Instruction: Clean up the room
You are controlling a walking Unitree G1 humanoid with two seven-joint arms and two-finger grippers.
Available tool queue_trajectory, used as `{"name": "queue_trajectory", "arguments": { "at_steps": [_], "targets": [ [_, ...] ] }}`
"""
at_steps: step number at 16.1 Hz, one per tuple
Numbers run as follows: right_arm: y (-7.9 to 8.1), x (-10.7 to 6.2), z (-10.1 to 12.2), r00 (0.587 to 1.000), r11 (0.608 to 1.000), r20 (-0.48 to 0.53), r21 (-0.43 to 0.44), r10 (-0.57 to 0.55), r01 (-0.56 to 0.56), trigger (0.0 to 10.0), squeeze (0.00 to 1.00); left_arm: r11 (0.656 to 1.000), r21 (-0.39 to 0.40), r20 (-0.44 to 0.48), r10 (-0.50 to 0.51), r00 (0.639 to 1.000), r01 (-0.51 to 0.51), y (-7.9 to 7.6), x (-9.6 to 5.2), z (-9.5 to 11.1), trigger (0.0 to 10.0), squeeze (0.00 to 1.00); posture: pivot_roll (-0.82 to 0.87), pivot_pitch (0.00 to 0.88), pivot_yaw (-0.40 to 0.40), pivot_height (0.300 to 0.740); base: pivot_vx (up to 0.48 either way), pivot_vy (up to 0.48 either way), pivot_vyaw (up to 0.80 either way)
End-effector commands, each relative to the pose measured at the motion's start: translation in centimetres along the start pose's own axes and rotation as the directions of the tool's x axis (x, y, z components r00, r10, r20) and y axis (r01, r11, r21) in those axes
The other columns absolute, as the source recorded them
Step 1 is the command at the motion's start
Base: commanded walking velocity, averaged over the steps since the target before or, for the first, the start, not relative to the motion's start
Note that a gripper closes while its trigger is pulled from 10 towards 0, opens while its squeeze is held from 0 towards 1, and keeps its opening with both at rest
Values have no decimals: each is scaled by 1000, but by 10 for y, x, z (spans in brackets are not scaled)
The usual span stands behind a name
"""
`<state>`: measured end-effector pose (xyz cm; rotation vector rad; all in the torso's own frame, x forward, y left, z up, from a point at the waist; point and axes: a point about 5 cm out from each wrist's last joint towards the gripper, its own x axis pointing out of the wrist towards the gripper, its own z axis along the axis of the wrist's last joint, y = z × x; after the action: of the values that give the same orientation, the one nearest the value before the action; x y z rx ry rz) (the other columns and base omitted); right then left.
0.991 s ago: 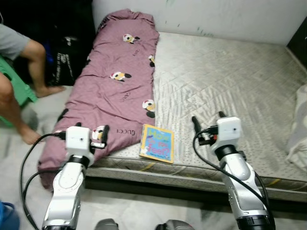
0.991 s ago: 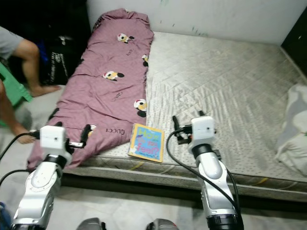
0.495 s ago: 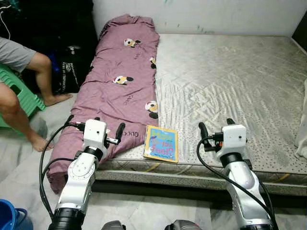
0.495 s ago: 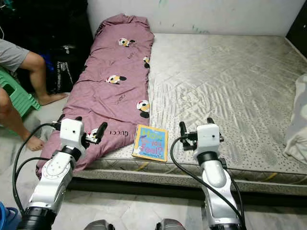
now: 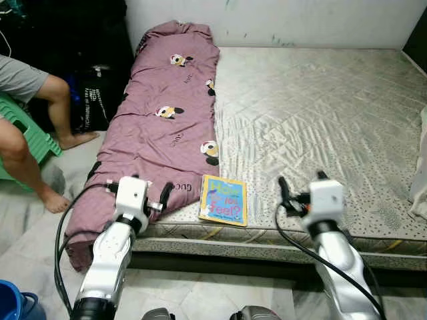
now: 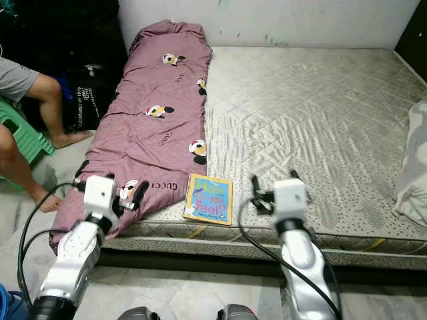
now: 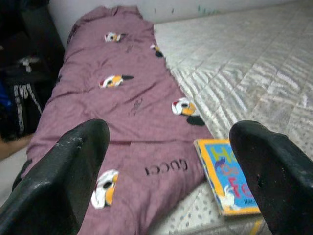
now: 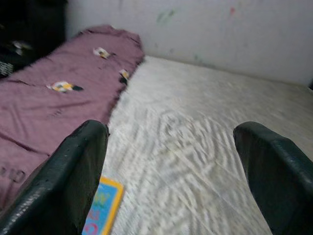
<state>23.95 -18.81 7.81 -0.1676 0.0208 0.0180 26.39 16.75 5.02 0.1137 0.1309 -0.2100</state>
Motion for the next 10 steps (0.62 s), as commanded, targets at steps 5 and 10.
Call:
{"name": "queue_trajectory", "arguments": {
  "at_steps": [5, 10],
  "targets": [
    [-8, -3, 5, 999, 999, 31, 7, -38, 38, 10000, 0, 1000, 7, 12, -4, 1000, 4, 2, 10, 3, 10000, 0, -156, 0, 60, 740, 0, 0, 0],
    [-7, -2, 5, 999, 999, 25, 18, -27, 27, 10000, 0, 1000, 14, 6, -12, 1000, 12, 3, 7, -1, 10000, 0, -152, 0, 57, 740, 0, 0, -124]
  ]
}}
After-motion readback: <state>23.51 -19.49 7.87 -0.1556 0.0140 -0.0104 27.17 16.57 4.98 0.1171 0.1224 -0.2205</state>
